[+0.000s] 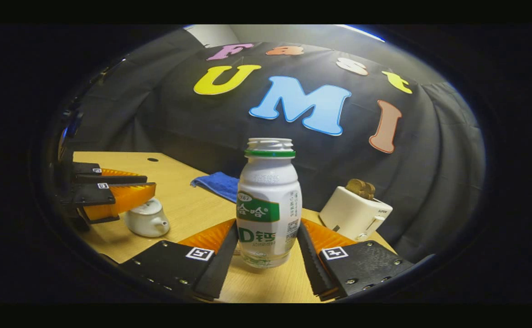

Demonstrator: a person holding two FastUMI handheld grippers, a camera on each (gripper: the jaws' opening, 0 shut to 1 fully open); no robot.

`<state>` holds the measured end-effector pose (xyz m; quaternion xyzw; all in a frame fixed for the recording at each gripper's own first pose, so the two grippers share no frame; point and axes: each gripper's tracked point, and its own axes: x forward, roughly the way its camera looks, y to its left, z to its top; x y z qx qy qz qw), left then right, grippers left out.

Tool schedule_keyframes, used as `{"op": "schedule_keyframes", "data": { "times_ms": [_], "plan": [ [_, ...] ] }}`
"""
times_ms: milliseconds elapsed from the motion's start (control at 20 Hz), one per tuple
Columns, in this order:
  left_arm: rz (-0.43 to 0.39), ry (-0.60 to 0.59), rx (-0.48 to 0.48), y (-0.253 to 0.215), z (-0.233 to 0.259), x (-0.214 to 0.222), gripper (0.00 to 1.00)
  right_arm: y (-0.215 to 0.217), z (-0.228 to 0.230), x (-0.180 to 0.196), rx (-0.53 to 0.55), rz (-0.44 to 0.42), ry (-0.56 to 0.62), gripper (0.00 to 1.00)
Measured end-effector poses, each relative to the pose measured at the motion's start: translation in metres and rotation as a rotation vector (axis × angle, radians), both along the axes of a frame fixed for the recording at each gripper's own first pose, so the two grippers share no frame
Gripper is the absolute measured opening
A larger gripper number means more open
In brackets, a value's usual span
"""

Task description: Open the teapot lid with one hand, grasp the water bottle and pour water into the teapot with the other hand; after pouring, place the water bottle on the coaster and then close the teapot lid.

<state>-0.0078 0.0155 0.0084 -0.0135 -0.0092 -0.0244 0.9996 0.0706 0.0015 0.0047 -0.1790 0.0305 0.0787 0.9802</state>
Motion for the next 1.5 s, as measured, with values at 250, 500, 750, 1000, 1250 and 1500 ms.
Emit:
{"op": "schedule_keyframes", "data": {
  "times_ms": [250, 500, 750, 1000, 1250, 1500],
  "plan": [
    [0.014, -0.011, -0.014, 0.011, 0.005, -0.007, 0.00, 0.009, 0.005, 0.014, 0.092, 0.026, 0.045, 0.71],
    [0.017, -0.036, -0.019, 0.016, 0.014, -0.014, 0.00, 0.026, 0.007, 0.040, 0.164, 0.059, 0.080, 0.71],
    [0.025, -0.039, -0.056, 0.027, 0.015, -0.020, 0.00, 0.040, -0.003, 0.057, 0.262, 0.080, 0.123, 0.71],
    [0.033, -0.041, -0.085, 0.036, 0.014, -0.022, 0.29, 0.045, -0.022, 0.066, 0.282, 0.077, 0.169, 0.71],
    [0.030, -0.032, -0.088, 0.036, 0.011, -0.021, 0.29, 0.041, -0.035, 0.068, 0.284, 0.059, 0.202, 0.71],
    [0.026, -0.027, -0.083, 0.034, 0.009, -0.020, 0.29, 0.039, -0.036, 0.067, 0.275, 0.058, 0.200, 0.71]
  ]
}}
